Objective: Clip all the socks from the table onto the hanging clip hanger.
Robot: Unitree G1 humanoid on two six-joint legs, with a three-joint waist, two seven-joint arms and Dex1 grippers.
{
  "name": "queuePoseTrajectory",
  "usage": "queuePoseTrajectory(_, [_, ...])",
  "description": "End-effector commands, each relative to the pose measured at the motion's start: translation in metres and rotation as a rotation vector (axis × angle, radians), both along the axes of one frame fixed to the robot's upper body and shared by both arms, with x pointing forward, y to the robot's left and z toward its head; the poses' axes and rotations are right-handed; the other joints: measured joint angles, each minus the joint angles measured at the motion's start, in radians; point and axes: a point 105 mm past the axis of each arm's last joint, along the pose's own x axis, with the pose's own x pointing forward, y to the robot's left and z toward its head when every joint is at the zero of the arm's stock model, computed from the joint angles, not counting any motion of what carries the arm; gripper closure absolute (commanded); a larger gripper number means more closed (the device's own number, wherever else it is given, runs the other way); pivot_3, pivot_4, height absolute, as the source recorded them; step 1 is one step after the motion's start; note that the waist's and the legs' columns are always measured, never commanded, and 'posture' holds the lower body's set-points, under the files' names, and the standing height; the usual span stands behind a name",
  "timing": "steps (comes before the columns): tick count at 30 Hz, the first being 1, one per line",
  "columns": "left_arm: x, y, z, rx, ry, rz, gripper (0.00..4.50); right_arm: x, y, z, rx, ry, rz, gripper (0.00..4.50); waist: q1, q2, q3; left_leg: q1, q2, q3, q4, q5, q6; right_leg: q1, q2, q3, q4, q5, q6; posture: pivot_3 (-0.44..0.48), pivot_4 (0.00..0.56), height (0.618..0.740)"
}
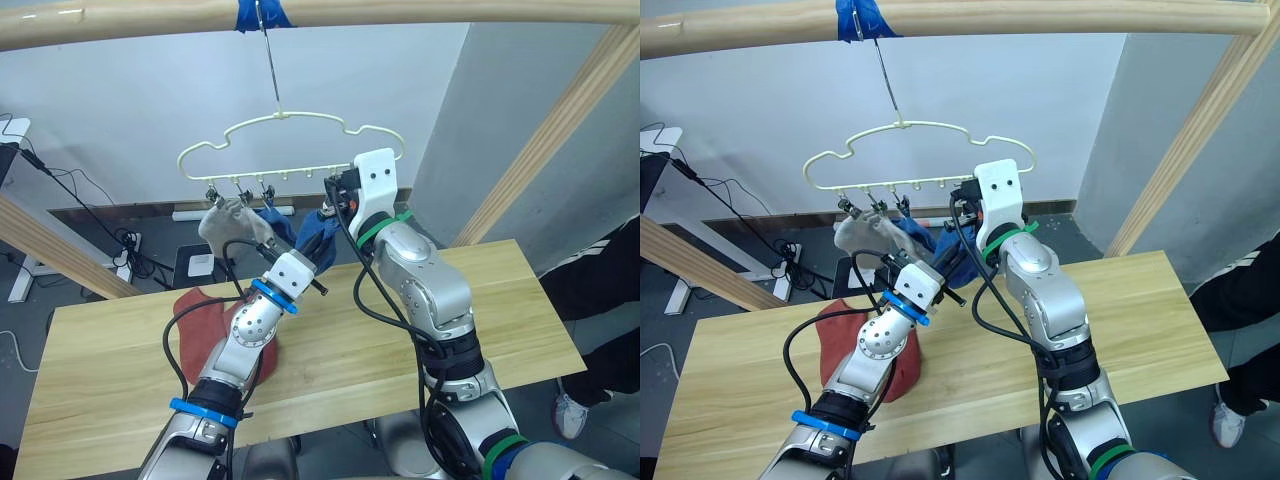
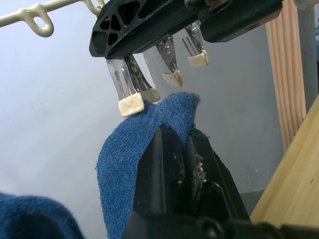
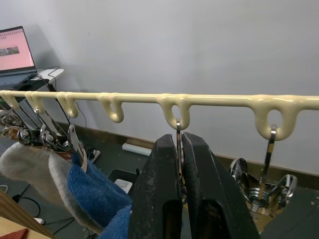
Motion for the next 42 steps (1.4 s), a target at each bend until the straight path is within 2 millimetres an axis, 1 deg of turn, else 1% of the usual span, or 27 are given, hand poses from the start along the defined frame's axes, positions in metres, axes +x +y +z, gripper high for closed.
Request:
queuePoseTrajectory(1, [0.0, -0.002, 0.014, -0.035, -0.053, -0.002, 4.47, -0.006, 0.002, 0.006, 0.049, 0.0, 0.013, 4.5, 0.0, 0.0, 0.0, 0.0, 0.0, 0.0, 0.0, 0.0, 0.0, 0.0, 0.0, 0.0, 0.0, 0.0, 0.0, -0.276, 0.221, 0.74])
queuePoseTrajectory(8, [0.002, -0.003, 0.018, -0.042, -0.062, 0.002, 4.47, -0.006, 0.002, 0.006, 0.061, 0.008, 0.014, 4.5, 0.0, 0.0, 0.0, 0.0, 0.0, 0.0, 0.0, 0.0, 0.0, 0.0, 0.0, 0.0, 0.0, 0.0, 0.0, -0.272, 0.22, 0.74])
queuePoseTrajectory(9, [0.002, -0.002, 0.018, -0.042, -0.062, 0.004, 4.5, -0.006, 0.002, 0.007, 0.067, 0.007, 0.011, 3.93, 0.0, 0.0, 0.0, 0.0, 0.0, 0.0, 0.0, 0.0, 0.0, 0.0, 0.0, 0.0, 0.0, 0.0, 0.0, -0.272, 0.22, 0.74])
queuePoseTrajectory(10, [0.002, -0.002, 0.017, -0.041, -0.061, 0.005, 4.5, -0.006, 0.001, 0.008, 0.073, 0.002, 0.007, 3.67, 0.0, 0.0, 0.0, 0.0, 0.0, 0.0, 0.0, 0.0, 0.0, 0.0, 0.0, 0.0, 0.0, 0.0, 0.0, -0.272, 0.22, 0.74])
queuePoseTrajectory(14, [0.003, -0.002, 0.017, -0.041, -0.059, 0.005, 4.5, -0.007, -0.001, 0.009, 0.068, 0.001, 0.008, 2.18, 0.0, 0.0, 0.0, 0.0, 0.0, 0.0, 0.0, 0.0, 0.0, 0.0, 0.0, 0.0, 0.0, 0.0, 0.0, -0.273, 0.22, 0.74])
queuePoseTrajectory(18, [0.003, -0.002, 0.016, -0.035, -0.046, -0.001, 4.5, -0.014, -0.005, 0.01, 0.031, -0.005, 0.055, 0.84, 0.0, 0.0, 0.0, 0.0, 0.0, 0.0, 0.0, 0.0, 0.0, 0.0, 0.0, 0.0, 0.0, 0.0, 0.0, -0.275, 0.22, 0.74])
queuePoseTrajectory(21, [0.004, -0.002, 0.013, -0.043, -0.018, -0.007, 4.5, -0.035, -0.008, 0.006, -0.047, -0.017, 0.172, 0.84, 0.002, 0.0, 0.0, -0.001, 0.0, 0.0, 0.0, 0.0, 0.0, 0.0, 0.0, 0.0, -0.001, 0.0, 0.0, -0.279, 0.219, 0.74])
queuePoseTrajectory(23, [0.005, -0.001, 0.009, -0.047, 0.017, -0.009, 3.99, -0.046, -0.012, 0.004, -0.091, -0.027, 0.214, 0.82, 0.002, 0.0, 0.0, -0.001, 0.0, -0.001, 0.0, 0.0, 0.0, 0.0, 0.0, -0.001, -0.002, 0.0, 0.0, -0.281, 0.219, 0.74])
queuePoseTrajectory(24, [0.005, -0.001, 0.007, -0.047, 0.035, -0.02, 3.83, -0.05, -0.014, 0.004, -0.112, -0.034, 0.239, 0.82, 0.001, 0.0, 0.0, -0.001, 0.0, -0.001, 0.0, 0.0, 0.0, 0.0, 0.0, 0.0, -0.002, 0.0, 0.0, -0.285, 0.219, 0.74])
queuePoseTrajectory(25, [0.004, -0.003, 0.005, -0.044, 0.047, -0.033, 3.53, -0.054, -0.016, 0.004, -0.131, -0.043, 0.251, 0.82, 0.001, 0.0, 0.0, -0.001, 0.0, -0.001, 0.0, 0.0, 0.0, 0.0, 0.0, -0.001, -0.002, 0.0, 0.0, -0.285, 0.219, 0.74])
queuePoseTrajectory(28, [0.003, -0.004, 0.004, -0.048, 0.066, -0.049, 2.62, -0.061, -0.021, 0.005, -0.167, -0.061, 0.278, 0.82, -0.004, 0.0, 0.0, -0.001, 0.0, -0.001, 0.0, 0.0, 0.0, 0.0, 0.0, -0.001, -0.001, 0.0, 0.0, -0.289, 0.221, 0.74])
queuePoseTrajectory(32, [0.0, -0.002, 0.001, -0.064, 0.1, -0.064, 1.63, -0.069, -0.03, 0.005, -0.204, -0.077, 0.313, 0.82, -0.007, 0.0, 0.0, -0.001, 0.0, -0.001, 0.0, 0.0, 0.0, 0.0, 0.001, 0.0, -0.001, 0.0, 0.001, -0.293, 0.219, 0.74])
queuePoseTrajectory(35, [-0.007, -0.001, -0.003, -0.065, 0.14, -0.1, 0.86, -0.072, -0.034, 0.003, -0.223, -0.082, 0.319, 0.82, -0.009, 0.0, 0.0, -0.001, 0.0, 0.0, 0.0, 0.0, 0.0, 0.0, 0.001, 0.0, -0.002, 0.0, 0.001, -0.293, 0.218, 0.74])
queuePoseTrajectory(37, [-0.017, 0.004, -0.005, -0.067, 0.17, -0.126, 0.32, -0.073, -0.038, 0.002, -0.238, -0.09, 0.315, 0.82, -0.012, 0.0, 0.0, -0.001, 0.0, 0.0, 0.0, 0.0, 0.0, 0.0, 0.001, 0.0, -0.002, 0.0, 0.001, -0.293, 0.217, 0.74])
queuePoseTrajectory(39, [-0.025, 0.013, -0.005, -0.072, 0.209, -0.141, 0.32, -0.073, -0.043, 0.001, -0.256, -0.105, 0.302, 0.82, -0.015, 0.0, 0.0, -0.001, 0.0, 0.0, -0.001, 0.0, 0.0, 0.0, 0.001, 0.0, -0.002, 0.0, 0.001, -0.289, 0.218, 0.74])
queuePoseTrajectory(42, [-0.032, 0.027, -0.003, -0.08, 0.252, -0.139, 0.32, -0.072, -0.049, 0.001, -0.287, -0.136, 0.275, 0.82, -0.018, 0.0, 0.0, 0.0, 0.0, 0.0, -0.001, 0.0, 0.0, 0.0, 0.001, 0.0, -0.002, -0.001, 0.001, -0.287, 0.218, 0.74])
